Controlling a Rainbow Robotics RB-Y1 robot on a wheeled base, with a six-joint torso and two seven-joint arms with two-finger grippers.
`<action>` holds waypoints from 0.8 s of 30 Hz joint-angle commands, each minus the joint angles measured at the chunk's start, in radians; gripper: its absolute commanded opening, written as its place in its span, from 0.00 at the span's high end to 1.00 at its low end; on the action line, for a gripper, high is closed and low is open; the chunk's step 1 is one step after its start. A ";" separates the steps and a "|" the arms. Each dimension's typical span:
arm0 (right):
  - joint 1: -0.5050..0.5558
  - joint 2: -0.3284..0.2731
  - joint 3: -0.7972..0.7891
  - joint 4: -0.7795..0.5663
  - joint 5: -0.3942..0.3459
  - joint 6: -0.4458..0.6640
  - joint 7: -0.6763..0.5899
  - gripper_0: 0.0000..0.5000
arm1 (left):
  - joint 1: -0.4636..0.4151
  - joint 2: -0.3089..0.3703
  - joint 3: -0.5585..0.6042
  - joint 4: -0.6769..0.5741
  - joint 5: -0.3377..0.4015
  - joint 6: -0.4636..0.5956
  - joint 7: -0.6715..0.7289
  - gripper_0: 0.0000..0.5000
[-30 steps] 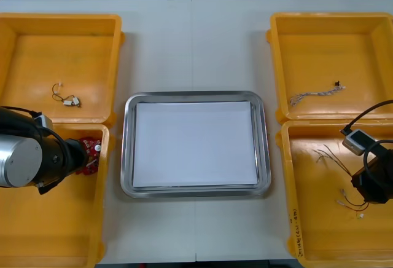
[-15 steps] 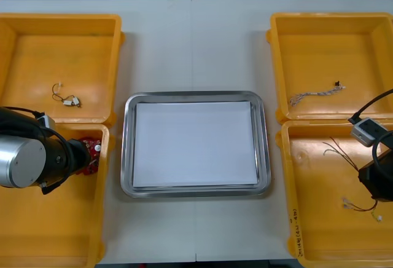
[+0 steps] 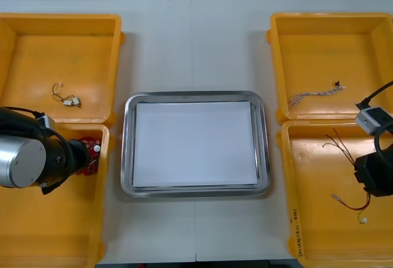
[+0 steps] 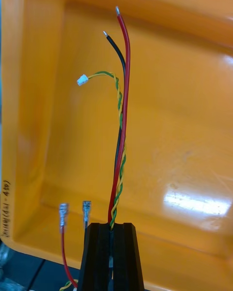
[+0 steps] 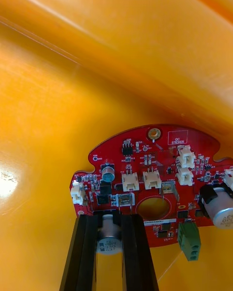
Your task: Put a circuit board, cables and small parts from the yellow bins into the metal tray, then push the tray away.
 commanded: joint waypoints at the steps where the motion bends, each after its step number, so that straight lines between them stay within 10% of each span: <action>1: -0.080 -0.040 0.010 -0.037 -0.010 0.019 -0.089 1.00 | 0.032 -0.011 0.003 -0.020 -0.007 0.003 -0.113 1.00; 24: -0.293 0.115 0.201 -0.029 0.139 0.135 -0.356 1.00 | 0.061 0.147 0.143 -0.050 0.151 0.131 -0.124 1.00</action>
